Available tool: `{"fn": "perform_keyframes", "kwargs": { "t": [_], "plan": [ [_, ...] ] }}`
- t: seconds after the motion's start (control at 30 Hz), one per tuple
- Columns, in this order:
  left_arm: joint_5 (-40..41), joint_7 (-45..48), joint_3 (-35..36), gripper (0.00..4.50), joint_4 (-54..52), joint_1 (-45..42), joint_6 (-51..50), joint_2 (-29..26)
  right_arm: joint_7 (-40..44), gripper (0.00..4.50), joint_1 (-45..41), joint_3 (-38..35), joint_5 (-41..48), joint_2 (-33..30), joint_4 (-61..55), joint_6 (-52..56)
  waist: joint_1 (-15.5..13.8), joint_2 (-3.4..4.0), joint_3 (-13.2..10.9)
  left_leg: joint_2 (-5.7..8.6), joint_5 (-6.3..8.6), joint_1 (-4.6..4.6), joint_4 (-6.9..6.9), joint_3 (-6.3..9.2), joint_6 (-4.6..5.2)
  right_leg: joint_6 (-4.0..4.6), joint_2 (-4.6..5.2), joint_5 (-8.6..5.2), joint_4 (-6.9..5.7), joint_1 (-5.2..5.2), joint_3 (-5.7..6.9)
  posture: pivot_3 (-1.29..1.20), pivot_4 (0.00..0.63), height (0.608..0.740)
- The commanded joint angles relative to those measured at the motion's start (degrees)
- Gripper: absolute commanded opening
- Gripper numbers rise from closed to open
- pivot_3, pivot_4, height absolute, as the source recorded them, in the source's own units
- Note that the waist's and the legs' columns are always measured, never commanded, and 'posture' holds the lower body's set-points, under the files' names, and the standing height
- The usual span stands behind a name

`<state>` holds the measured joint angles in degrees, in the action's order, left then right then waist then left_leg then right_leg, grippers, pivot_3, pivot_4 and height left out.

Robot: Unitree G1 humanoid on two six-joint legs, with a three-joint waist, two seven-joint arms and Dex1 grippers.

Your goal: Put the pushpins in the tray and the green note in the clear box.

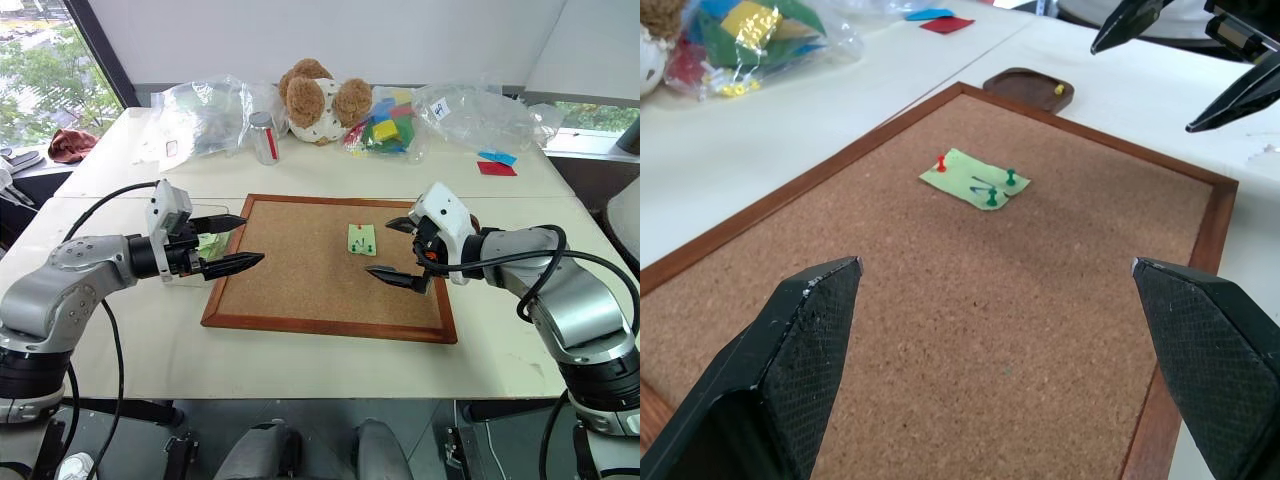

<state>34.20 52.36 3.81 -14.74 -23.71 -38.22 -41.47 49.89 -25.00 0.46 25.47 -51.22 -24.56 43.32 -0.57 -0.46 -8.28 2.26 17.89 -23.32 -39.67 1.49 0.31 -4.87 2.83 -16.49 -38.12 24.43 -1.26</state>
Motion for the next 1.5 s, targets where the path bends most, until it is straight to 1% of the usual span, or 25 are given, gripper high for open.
{"fn": "perform_keyframes", "kwargs": {
  "t": [0.03, 0.23, 0.67, 0.87, 0.97, 1.0, 1.07, 1.17, 1.23, 1.27, 1.3, 1.4, 1.5],
  "plan": [
    [-0.04, 0.54, 1.40, 4.44, -0.61, -0.01, 1.21, -0.66, 0.05, 4.50, -0.36, -2.17, -0.11, -0.84, -0.58, -0.96, -0.01, 0.00, 0.00, 0.00, 0.00, 0.00, 0.00, 0.00, 0.00, 0.00, 0.00, 0.00, 0.00, 0.00, 0.00, 0.00, 0.150, 0.740],
    [0.62, -0.16, 1.66, 4.44, -1.29, 0.01, 0.56, -0.25, -0.01, 4.50, -0.68, -1.99, -0.23, -0.58, -0.22, -0.93, -0.06, 0.00, 0.00, 0.00, 0.00, 0.00, 0.00, 0.00, 0.00, 0.00, 0.00, 0.00, 0.00, 0.00, 0.00, 0.00, 0.150, 0.740],
    [-1.10, -1.51, 0.62, 4.44, -1.06, 0.40, 2.07, 0.51, -1.04, 4.50, -1.37, -1.78, -0.88, 0.27, 0.75, -1.24, -0.04, 0.00, 0.00, 0.00, 0.00, 0.00, 0.01, 0.00, 0.00, 0.00, 0.00, 0.00, 0.01, 0.00, 0.00, 0.00, 0.150, 0.740],
    [-2.87, -3.24, -1.85, 4.44, -1.29, 0.18, 2.89, 2.96, -2.58, 4.50, -1.87, -2.19, -1.36, 0.60, 1.18, -0.84, -0.09, 0.00, 0.00, 0.00, 0.00, 0.00, 0.01, 0.00, 0.00, 0.00, 0.00, 0.00, 0.01, 0.00, 0.00, 0.00, 0.150, 0.740],
    [-5.44, -5.01, -4.08, 4.44, 0.19, -0.19, 4.27, 5.47, -4.80, 4.50, -2.48, -2.58, -2.12, 1.28, 2.27, -0.23, -0.12, 0.00, 0.00, 0.00, 0.00, 0.00, 0.01, 0.00, 0.00, 0.00, 0.00, 0.00, 0.02, 0.00, 0.00, 0.00, 0.150, 0.740],
    [-6.58, -5.69, -4.96, 4.22, 0.81, -0.35, 4.85, 6.32, -5.69, 4.50, -2.82, -2.66, -2.42, 1.59, 2.78, 0.09, -0.10, 0.00, 0.00, 0.00, 0.00, 0.00, 0.01, -0.01, 0.00, 0.00, 0.00, 0.00, 0.01, 0.00, 0.00, 0.00, 0.150, 0.740],
    [-8.07, -7.18, -6.35, 3.60, 1.98, -0.69, 5.45, 8.40, -6.70, 4.50, -3.31, -2.45, -2.78, 1.84, 3.44, 0.57, -0.10, 0.00, 0.00, 0.00, 0.00, 0.00, 0.01, -0.01, -0.01, 0.00, 0.01, 0.00, 0.00, 0.00, 0.00, 0.00, 0.150, 0.740],
    [-11.59, -8.22, -10.53, 2.13, 4.26, -1.42, 7.31, 11.84, -8.08, 4.50, -3.08, -1.28, -3.67, 2.74, 3.57, 0.76, -0.10, 0.00, 0.00, 0.00, -0.01, 0.00, 0.01, -0.01, -0.02, 0.00, 0.00, 0.00, 0.00, 0.00, 0.00, 0.00, 0.150, 0.740],
    [-13.61, -9.14, -12.62, 1.09, 5.80, -1.96, 8.25, 14.01, -8.62, 4.50, -2.90, -0.90, -3.88, 3.43, 3.41, 1.04, -0.16, 0.00, 0.00, 0.01, -0.02, 0.00, 0.01, -0.01, -0.04, 0.00, 0.00, 0.00, 0.00, 0.00, 0.00, 0.00, 0.150, 0.740],
    [-14.41, -9.64, -13.42, 0.50, 6.75, -2.31, 8.54, 15.11, -9.01, 4.50, -3.18, -0.67, -4.06, 3.93, 3.57, 1.35, -0.15, 0.00, 0.00, 0.01, -0.05, -0.01, 0.01, -0.01, -0.08, 0.00, 0.00, 0.00, 0.00, 0.00, 0.00, 0.00, 0.150, 0.740],
    [-15.96, -10.51, -14.71, 0.04, 7.94, -2.71, 9.13, 16.26, -9.62, 4.50, -3.65, -0.17, -4.54, 4.57, 3.92, 1.64, -0.13, -0.01, 0.00, 0.01, -0.04, -0.01, 0.01, -0.02, -0.07, 0.00, 0.00, 0.00, 0.00, 0.00, 0.00, 0.00, 0.150, 0.740],
    [-19.55, -13.27, -17.51, 0.04, 10.58, -3.38, 9.70, 19.58, -12.02, 4.50, -6.12, 2.02, -6.29, 7.23, 5.76, 3.01, 0.05, 0.00, 0.00, 0.02, -0.04, 0.00, 0.00, -0.02, -0.06, 0.00, -0.01, 0.00, -0.01, 0.00, 0.00, 0.00, 0.150, 0.740],
    [-22.08, -14.96, -18.62, 0.04, 13.37, -3.53, 10.52, 21.71, -14.65, 4.50, -9.26, 3.96, -8.02, 10.49, 9.14, 4.66, 0.35, 0.00, 0.01, 0.01, -0.05, 0.02, 0.00, -0.03, -0.07, 0.00, -0.02, 0.00, -0.05, 0.01, -0.02, 0.00, 0.150, 0.740]
  ]
}}
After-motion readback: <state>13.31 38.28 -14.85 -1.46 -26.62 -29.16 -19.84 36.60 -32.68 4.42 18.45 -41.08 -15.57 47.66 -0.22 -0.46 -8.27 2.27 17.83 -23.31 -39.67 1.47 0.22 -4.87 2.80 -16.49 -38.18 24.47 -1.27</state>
